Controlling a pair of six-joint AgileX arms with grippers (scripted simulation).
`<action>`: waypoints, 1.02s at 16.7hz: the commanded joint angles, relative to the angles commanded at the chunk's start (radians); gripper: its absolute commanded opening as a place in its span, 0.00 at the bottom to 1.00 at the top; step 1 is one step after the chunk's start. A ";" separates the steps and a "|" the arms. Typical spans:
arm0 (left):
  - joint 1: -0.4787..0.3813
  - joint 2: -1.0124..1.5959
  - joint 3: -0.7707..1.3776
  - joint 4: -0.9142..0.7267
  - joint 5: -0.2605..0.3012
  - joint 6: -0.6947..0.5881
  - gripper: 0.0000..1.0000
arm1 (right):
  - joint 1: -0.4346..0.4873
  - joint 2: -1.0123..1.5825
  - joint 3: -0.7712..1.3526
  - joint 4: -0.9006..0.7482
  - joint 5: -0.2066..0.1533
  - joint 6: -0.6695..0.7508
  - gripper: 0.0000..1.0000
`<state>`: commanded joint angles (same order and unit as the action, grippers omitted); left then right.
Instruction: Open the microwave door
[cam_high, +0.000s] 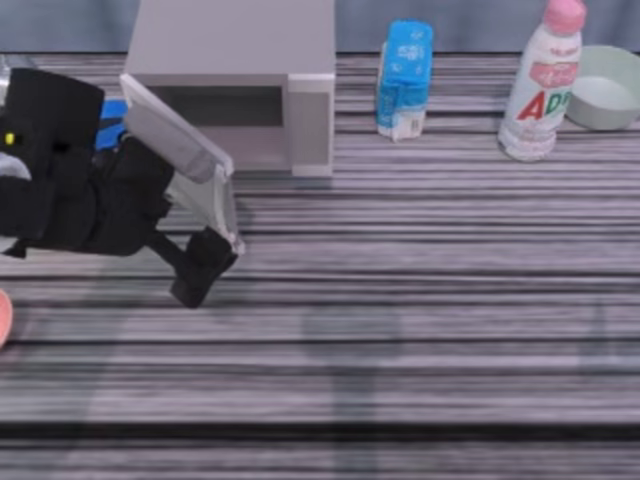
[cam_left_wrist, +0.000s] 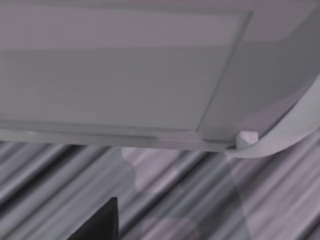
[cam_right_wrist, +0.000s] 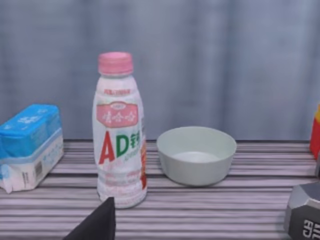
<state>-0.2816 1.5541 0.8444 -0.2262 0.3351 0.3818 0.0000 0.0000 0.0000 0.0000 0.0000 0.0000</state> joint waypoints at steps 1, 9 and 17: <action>-0.004 -0.043 -0.006 -0.030 -0.005 -0.006 1.00 | 0.000 0.000 0.000 0.000 0.000 0.000 1.00; -0.024 -0.203 -0.027 -0.161 -0.018 -0.032 1.00 | 0.000 0.000 0.000 0.000 0.000 0.000 1.00; -0.067 -0.033 0.197 -0.371 -0.100 -0.252 1.00 | 0.000 0.000 0.000 0.000 0.000 0.000 1.00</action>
<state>-0.3489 1.5206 1.0417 -0.5976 0.2352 0.1294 0.0000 0.0000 0.0000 0.0000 0.0000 0.0000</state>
